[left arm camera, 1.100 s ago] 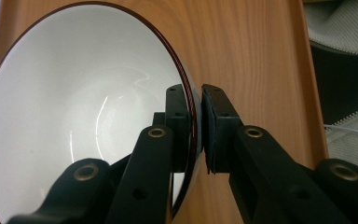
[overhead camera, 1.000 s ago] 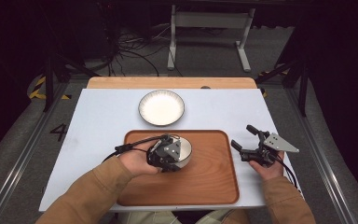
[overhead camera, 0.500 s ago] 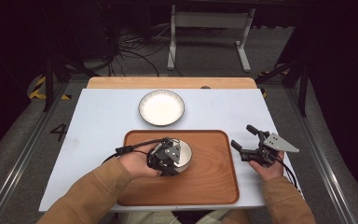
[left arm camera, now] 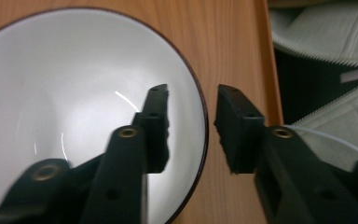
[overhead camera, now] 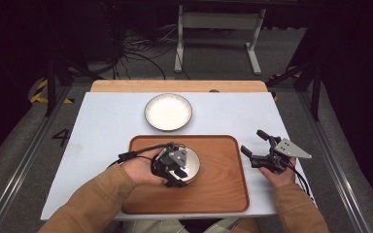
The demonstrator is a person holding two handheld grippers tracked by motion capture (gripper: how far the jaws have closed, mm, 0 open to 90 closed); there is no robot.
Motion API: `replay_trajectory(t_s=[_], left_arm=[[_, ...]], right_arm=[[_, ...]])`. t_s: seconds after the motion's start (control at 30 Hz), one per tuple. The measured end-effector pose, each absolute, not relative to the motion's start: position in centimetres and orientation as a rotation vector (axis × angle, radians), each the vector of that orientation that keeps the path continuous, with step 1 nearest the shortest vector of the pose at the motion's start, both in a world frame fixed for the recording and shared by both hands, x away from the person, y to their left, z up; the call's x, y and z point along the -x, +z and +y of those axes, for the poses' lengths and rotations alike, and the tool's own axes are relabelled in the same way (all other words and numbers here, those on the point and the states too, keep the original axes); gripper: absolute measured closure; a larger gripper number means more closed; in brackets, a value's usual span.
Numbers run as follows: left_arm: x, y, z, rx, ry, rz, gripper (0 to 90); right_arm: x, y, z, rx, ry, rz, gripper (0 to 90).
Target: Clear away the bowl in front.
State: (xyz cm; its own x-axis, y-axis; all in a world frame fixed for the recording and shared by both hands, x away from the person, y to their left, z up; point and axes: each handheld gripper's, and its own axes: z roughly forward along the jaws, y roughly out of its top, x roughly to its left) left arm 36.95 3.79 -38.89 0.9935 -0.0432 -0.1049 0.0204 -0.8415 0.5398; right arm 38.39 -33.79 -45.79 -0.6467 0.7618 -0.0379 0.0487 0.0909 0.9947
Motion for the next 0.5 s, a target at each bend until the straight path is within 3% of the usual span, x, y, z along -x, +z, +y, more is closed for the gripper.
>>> replay_trajectory(t_s=[0.5], left_arm=[[-37.1, -37.2, 6.1, -2.341, 0.022, 0.178, 25.1]], right_arm=[[-38.4, -45.8, -33.8, -0.803, 1.610, 1.801, 8.2]])
